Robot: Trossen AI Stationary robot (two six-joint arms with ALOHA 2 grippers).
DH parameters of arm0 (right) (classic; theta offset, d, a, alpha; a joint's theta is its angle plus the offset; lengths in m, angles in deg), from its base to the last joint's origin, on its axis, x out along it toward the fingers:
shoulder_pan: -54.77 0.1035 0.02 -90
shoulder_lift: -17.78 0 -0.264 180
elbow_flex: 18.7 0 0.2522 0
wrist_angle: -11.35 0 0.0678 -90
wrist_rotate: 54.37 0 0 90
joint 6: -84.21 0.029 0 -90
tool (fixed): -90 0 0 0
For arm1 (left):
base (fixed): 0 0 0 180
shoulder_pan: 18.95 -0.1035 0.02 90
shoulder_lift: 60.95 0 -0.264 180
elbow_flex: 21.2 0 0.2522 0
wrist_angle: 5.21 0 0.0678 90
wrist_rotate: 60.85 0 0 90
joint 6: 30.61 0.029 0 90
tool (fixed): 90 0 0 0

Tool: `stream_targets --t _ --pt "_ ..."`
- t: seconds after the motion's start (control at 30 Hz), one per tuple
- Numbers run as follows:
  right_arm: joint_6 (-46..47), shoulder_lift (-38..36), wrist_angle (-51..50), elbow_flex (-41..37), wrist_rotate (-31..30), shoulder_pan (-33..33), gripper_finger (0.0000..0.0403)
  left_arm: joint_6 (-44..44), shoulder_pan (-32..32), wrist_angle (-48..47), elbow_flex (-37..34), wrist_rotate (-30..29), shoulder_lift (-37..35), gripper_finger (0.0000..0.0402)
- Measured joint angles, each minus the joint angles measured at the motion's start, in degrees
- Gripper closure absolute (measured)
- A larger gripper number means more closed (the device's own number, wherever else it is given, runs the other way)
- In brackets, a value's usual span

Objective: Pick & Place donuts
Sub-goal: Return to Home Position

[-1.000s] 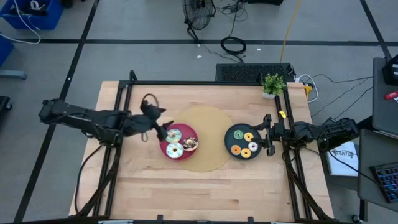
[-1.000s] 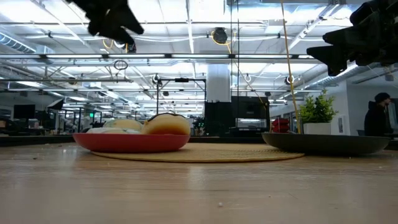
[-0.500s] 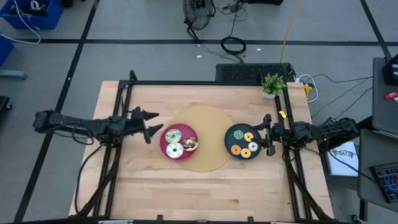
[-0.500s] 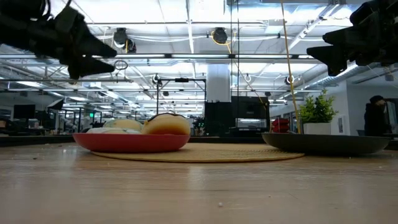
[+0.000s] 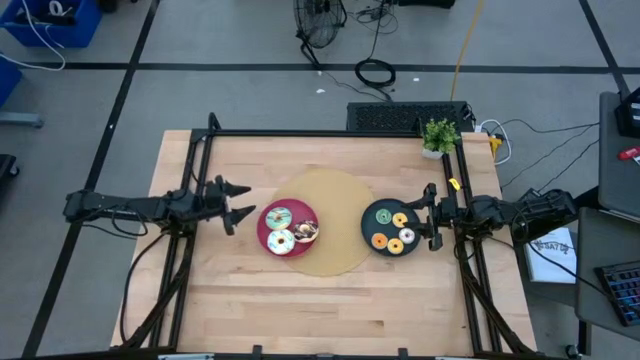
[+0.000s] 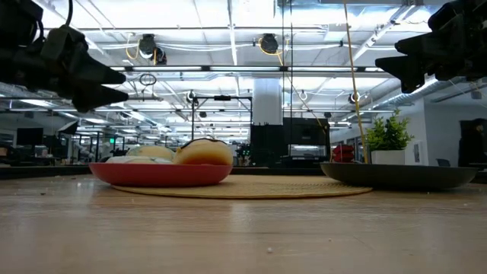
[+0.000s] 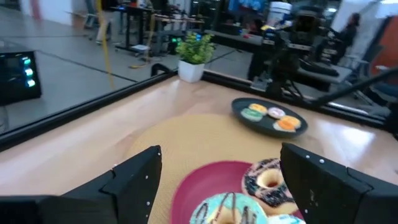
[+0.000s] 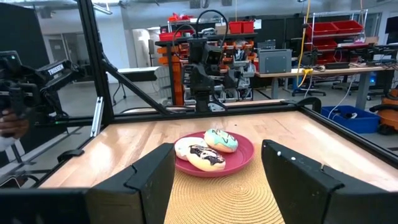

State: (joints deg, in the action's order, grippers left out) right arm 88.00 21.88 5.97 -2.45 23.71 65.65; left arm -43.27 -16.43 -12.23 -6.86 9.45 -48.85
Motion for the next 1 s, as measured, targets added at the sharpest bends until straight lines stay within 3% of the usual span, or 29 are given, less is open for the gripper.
stream_targets --t 0.13,1.0 --pt "0.00 0.00 0.00 0.01 0.00 0.00 0.0177 1.92 0.01 0.04 0.00 2.20 -0.22 0.0082" --pt "0.00 0.00 0.00 0.01 0.00 0.00 0.0176 0.32 0.02 -0.59 0.00 1.41 -0.13 0.0091"
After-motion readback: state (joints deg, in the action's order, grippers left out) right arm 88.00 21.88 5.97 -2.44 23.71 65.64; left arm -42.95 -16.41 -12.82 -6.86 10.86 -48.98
